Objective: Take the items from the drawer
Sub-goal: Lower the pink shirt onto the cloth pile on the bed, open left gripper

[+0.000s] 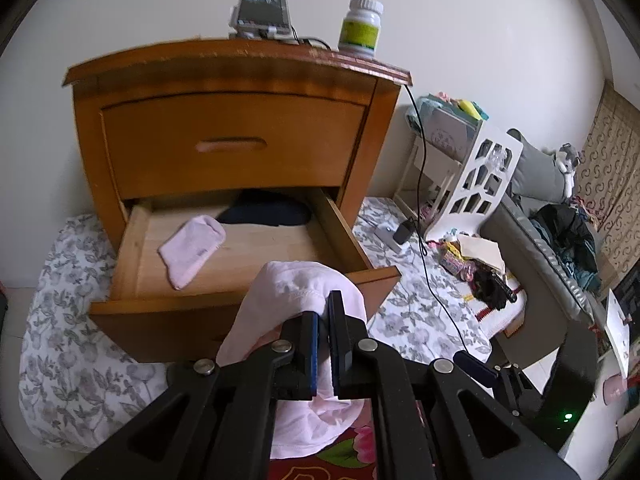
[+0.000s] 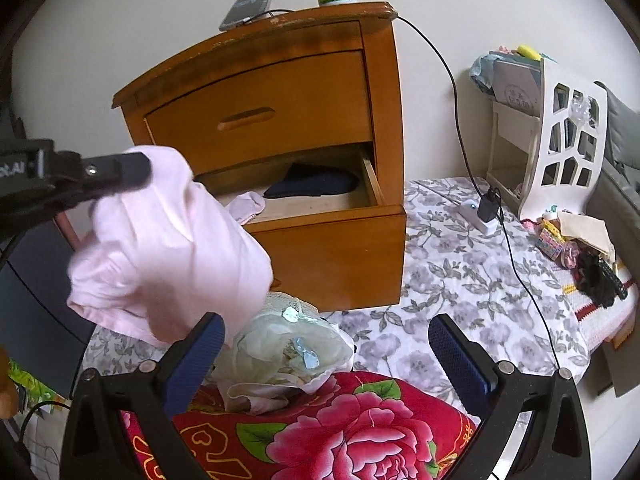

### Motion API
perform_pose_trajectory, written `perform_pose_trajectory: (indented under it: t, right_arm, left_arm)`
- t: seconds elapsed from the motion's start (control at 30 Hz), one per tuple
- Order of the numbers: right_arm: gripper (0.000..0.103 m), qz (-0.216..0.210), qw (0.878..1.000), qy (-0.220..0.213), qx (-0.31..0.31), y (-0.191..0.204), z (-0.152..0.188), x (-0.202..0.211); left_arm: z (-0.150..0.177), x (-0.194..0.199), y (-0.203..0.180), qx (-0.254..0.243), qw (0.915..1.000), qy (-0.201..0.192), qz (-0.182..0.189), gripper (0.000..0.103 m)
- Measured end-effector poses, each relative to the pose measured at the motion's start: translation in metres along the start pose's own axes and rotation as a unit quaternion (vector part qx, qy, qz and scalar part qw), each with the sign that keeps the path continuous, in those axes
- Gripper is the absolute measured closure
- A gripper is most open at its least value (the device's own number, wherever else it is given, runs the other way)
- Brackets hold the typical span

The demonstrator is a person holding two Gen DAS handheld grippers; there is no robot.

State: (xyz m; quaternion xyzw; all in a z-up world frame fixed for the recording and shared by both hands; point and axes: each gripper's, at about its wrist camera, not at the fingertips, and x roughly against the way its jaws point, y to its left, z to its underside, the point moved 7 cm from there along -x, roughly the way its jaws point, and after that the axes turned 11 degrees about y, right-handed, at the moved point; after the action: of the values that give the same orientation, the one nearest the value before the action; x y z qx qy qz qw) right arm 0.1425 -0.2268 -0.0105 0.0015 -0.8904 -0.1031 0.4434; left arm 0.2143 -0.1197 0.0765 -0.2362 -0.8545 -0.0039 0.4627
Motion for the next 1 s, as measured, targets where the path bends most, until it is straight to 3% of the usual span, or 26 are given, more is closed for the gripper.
perform_pose_trajectory:
  t: [0.43, 1.0]
  right_arm:
    - [0.0, 0.007, 1.0, 0.021, 0.0, -0.004, 0.005, -0.015]
    - [0.0, 0.017, 0.998, 0.053, 0.023, 0.007, 0.014, -0.039]
  left_arm:
    - [0.048, -0.087, 0.052, 0.072, 0.9934, 0.081, 0.037, 0.098]
    - [0.104, -0.133, 0.091, 0.117, 0.9834, 0.137, -0.023, 0.098]
